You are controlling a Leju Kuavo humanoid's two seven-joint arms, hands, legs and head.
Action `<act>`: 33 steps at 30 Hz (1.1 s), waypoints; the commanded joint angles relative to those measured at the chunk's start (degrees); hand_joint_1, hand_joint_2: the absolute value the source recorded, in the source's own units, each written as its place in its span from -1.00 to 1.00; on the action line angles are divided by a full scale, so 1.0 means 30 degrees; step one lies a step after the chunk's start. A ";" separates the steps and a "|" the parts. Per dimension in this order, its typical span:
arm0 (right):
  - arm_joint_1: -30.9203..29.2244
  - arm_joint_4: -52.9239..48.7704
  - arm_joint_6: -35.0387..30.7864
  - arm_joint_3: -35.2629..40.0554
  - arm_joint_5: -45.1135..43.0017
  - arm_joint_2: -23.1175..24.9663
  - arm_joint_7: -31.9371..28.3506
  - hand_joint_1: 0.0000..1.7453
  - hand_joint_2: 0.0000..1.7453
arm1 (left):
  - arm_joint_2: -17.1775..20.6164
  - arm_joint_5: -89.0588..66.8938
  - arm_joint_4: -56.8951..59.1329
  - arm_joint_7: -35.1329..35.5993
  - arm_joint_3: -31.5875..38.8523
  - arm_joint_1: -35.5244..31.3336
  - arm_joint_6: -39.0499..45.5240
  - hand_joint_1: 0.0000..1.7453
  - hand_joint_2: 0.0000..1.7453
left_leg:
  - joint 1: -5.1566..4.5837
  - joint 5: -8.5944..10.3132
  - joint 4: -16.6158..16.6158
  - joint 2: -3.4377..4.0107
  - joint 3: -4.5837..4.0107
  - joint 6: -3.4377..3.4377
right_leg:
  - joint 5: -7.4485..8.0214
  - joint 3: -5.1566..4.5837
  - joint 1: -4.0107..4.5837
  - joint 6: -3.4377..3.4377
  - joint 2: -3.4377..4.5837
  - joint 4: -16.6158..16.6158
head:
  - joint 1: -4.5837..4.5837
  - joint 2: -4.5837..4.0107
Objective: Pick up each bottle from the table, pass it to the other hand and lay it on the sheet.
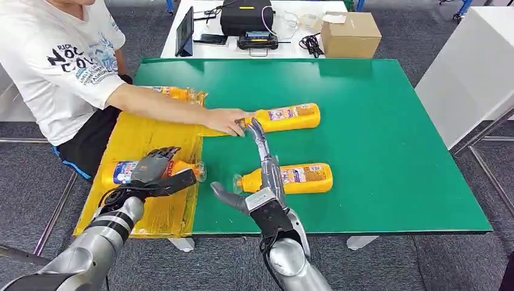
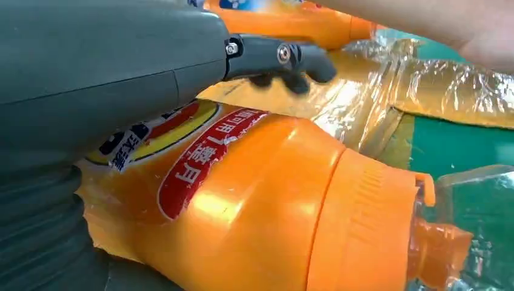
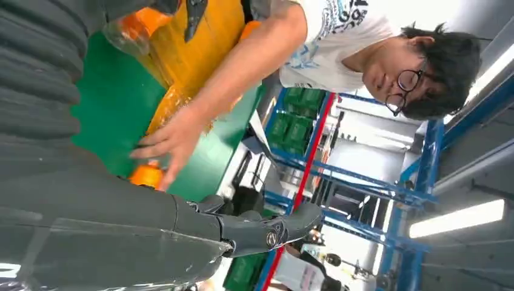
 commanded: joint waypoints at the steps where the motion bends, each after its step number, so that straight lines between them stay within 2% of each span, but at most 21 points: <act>1: -0.0832 0.1539 0.0407 -0.0555 -0.0377 -0.0170 0.0049 -1.00 1.00 | 0.0547 0.0233 0.1984 0.0250 -0.0259 0.0817 -0.1467 -1.00 1.00 | 0.0001 -0.0019 -0.0042 0.0097 0.0105 -0.0019 | 0.0009 0.0073 0.0004 -0.0028 0.0088 -0.0039 | 0.0000 0.0000; 5: -0.0935 0.1748 0.0662 -0.0741 -0.0638 -0.0072 -0.0041 -1.00 1.00 | 0.0681 0.0739 0.2085 0.0350 -0.0155 0.0727 -0.3471 -1.00 1.00 | 0.0005 -0.0023 -0.0055 0.0120 0.0146 -0.0026 | 0.0012 0.0105 0.0009 -0.0037 0.0108 -0.0051 | -0.0007 0.0000; 9: -0.1059 0.2076 0.0853 -0.0876 -0.0811 0.0009 -0.0074 -1.00 1.00 | 0.0695 0.1488 0.1972 0.0000 0.0107 0.0992 -0.4134 -1.00 1.00 | -0.0008 -0.0020 -0.0058 0.0118 0.0176 -0.0019 | 0.0012 0.0137 -0.0004 -0.0029 0.0109 -0.0045 | -0.0001 0.0000; 12: -0.1199 0.2495 0.0874 -0.0819 -0.0817 0.0020 -0.0076 -1.00 1.00 | 0.0651 0.2866 0.2139 -0.0771 0.0997 0.1030 -0.5566 -1.00 1.00 | -0.0012 -0.0033 -0.0057 0.0108 0.0211 -0.0024 | 0.0007 0.0169 -0.0009 -0.0030 0.0101 -0.0041 | 0.0000 0.0000; 13: -0.1273 0.2672 0.0959 -0.0790 -0.0890 0.0027 -0.0099 -1.00 1.00 | 0.0708 0.3325 0.2161 -0.1079 0.1247 0.1035 -0.6318 -1.00 -1.00 | 0.0002 -0.0032 -0.0075 0.0139 0.0232 -0.0034 | 0.0021 0.0186 0.0007 -0.0044 0.0129 -0.0068 | 0.0000 0.0000; 16: -0.1494 0.3296 0.1048 -0.0695 -0.0991 0.0052 -0.0146 -1.00 1.00 | 0.0803 0.5402 0.2080 -0.2527 0.2539 0.1104 -0.8694 -1.00 -1.00 | -0.0011 -0.0034 -0.0051 0.0098 0.0238 -0.0023 | 0.0002 0.0205 -0.0008 -0.0028 0.0092 -0.0033 | -0.0007 0.0000; 22: -0.1763 0.4263 0.0977 -0.0496 -0.1130 0.0031 -0.0286 -1.00 1.00 | 0.0497 0.9721 0.1732 -0.3377 0.5318 0.1306 -1.2181 -1.00 -1.00 | -0.0009 -0.0012 -0.0093 0.0058 0.0329 -0.0031 | 0.0008 0.0305 -0.0006 -0.0049 0.0098 -0.0077 | -0.0007 0.0000; 27: -0.1808 0.4569 0.0758 -0.0441 -0.1189 0.0035 -0.0405 -1.00 1.00 | 0.0233 1.2055 0.1146 -0.3716 0.5959 0.1474 -1.2931 -1.00 -1.00 | -0.0016 -0.0029 -0.0064 0.0007 0.0335 -0.0022 | -0.0020 0.0324 -0.0014 -0.0036 0.0047 -0.0042 | 0.0000 0.0000; 28: -0.1816 0.4556 0.0771 -0.0416 -0.1205 0.0021 -0.0419 -1.00 1.00 | 0.0077 1.2740 0.0683 -0.5066 0.5894 0.1566 -1.2655 -1.00 -1.00 | -0.0009 -0.0027 -0.0078 0.0035 0.0338 -0.0030 | -0.0008 0.0320 -0.0006 -0.0047 0.0071 -0.0060 | 0.0007 0.0000; 33: -0.1832 0.4532 0.0782 -0.0412 -0.1208 0.0012 -0.0419 -1.00 1.00 | -0.0035 1.2860 0.0581 -0.5010 0.5772 0.1483 -1.2527 -1.00 -1.00 | -0.0009 -0.0028 -0.0045 -0.0019 0.0295 -0.0027 | -0.0025 0.0288 -0.0003 -0.0043 0.0020 -0.0028 | -0.0007 0.0000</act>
